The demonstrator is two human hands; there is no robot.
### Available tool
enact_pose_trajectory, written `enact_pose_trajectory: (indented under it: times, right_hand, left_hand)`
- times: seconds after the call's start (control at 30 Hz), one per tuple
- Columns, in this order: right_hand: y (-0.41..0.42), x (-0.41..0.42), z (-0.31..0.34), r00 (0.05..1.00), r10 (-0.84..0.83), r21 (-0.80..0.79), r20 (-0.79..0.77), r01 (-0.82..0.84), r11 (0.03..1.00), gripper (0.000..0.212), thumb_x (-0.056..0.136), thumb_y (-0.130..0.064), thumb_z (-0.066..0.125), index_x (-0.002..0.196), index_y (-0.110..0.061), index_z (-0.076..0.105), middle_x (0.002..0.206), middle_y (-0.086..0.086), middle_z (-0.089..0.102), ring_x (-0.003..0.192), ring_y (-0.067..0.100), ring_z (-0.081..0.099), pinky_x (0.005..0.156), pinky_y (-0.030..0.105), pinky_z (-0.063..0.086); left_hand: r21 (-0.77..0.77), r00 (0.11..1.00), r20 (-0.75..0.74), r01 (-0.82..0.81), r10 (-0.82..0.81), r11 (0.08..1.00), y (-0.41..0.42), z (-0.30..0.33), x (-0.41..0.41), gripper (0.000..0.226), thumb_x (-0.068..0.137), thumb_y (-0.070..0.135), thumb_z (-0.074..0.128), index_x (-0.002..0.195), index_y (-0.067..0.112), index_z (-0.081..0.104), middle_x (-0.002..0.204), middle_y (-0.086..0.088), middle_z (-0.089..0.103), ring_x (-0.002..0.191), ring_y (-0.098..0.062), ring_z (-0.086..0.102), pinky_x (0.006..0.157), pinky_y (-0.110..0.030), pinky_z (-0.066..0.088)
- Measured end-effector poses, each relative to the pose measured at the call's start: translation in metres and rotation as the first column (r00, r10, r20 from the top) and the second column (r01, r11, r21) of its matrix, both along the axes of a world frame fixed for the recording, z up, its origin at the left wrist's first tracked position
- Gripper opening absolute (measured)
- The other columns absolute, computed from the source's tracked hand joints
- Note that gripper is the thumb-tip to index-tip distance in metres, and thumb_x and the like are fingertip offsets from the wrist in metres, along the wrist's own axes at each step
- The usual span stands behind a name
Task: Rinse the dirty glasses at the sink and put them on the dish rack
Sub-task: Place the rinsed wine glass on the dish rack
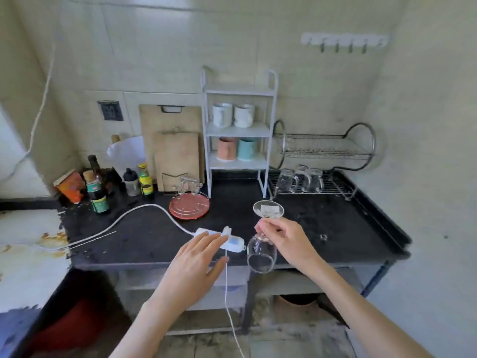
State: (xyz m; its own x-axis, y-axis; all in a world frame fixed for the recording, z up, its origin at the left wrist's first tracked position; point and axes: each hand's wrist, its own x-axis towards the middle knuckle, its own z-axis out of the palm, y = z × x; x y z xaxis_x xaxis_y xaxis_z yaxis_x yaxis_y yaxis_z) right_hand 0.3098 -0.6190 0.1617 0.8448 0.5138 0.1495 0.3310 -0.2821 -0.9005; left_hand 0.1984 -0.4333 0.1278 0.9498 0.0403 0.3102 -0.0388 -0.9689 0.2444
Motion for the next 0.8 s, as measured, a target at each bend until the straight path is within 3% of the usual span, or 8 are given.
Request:
enact_pose_trajectory:
  times: [0.13,0.27,0.47,0.57,0.63,0.8]
  right_hand:
    - [-0.055,0.053,0.008,0.996,-0.088,-0.004,0.013,0.088,0.996,0.017,0.093,-0.016,0.054,0.084,-0.02,0.067,0.085,-0.011,0.068,0.075,-0.008,0.062,0.069,0.013,0.045]
    - [-0.088,0.109,0.006,0.986,-0.166,-0.007,0.017,0.166,0.986,0.015,0.093,-0.015,0.054,0.087,-0.014,0.067,0.083,-0.01,0.067,0.064,-0.012,0.058,0.065,0.007,0.043]
    - [-0.097,0.203,-0.01,0.978,-0.206,-0.06,-0.017,0.205,0.977,0.021,0.094,-0.018,0.053,0.078,-0.023,0.066,0.079,-0.013,0.068,0.073,-0.01,0.061,0.068,0.007,0.043]
    - [-0.09,0.258,-0.008,0.978,-0.206,-0.114,-0.003,0.205,0.972,0.022,0.094,-0.022,0.053,0.077,-0.028,0.065,0.081,-0.015,0.068,0.081,-0.008,0.06,0.07,0.004,0.041]
    - [-0.083,0.297,-0.002,0.977,-0.211,-0.138,0.006,0.21,0.968,0.023,0.094,-0.023,0.052,0.076,-0.029,0.065,0.085,-0.015,0.068,0.086,-0.007,0.059,0.072,0.003,0.04]
    - [-0.069,0.386,0.014,0.962,-0.267,-0.14,0.062,0.273,0.952,0.021,0.095,-0.024,0.052,0.101,-0.014,0.07,0.098,-0.011,0.066,0.093,-0.002,0.058,0.085,0.013,0.043]
  left_hand:
    - [0.039,0.996,-0.005,0.085,-0.085,0.996,-0.05,0.006,0.061,0.047,0.086,0.046,0.036,0.117,0.023,0.062,0.113,0.006,0.067,0.107,-0.018,0.063,0.083,-0.033,0.052]
    - [0.061,0.992,-0.061,0.114,-0.11,0.992,-0.074,0.009,0.125,0.046,0.085,0.048,0.035,0.114,0.027,0.064,0.11,0.01,0.068,0.103,-0.014,0.065,0.077,-0.026,0.053]
    - [0.063,0.984,-0.104,0.148,-0.141,0.987,-0.079,-0.008,0.224,0.051,0.085,0.049,0.033,0.118,0.023,0.062,0.116,0.006,0.066,0.109,-0.018,0.062,0.082,-0.031,0.052]
    - [0.009,0.979,-0.109,0.174,-0.172,0.985,-0.072,-0.011,0.285,0.076,0.078,0.06,0.011,0.138,0.023,0.042,0.141,0.006,0.044,0.135,-0.017,0.036,0.105,-0.032,0.035]
    - [-0.01,0.977,-0.131,0.169,-0.169,0.985,-0.064,-0.006,0.326,0.087,0.072,0.063,0.0,0.144,0.024,0.029,0.149,0.007,0.03,0.141,-0.014,0.021,0.111,-0.03,0.025]
    - [0.054,0.974,-0.178,0.152,-0.14,0.987,-0.044,0.01,0.425,0.059,0.098,0.046,0.029,0.149,0.022,0.011,0.157,0.002,0.009,0.144,-0.017,0.003,0.116,-0.03,0.008]
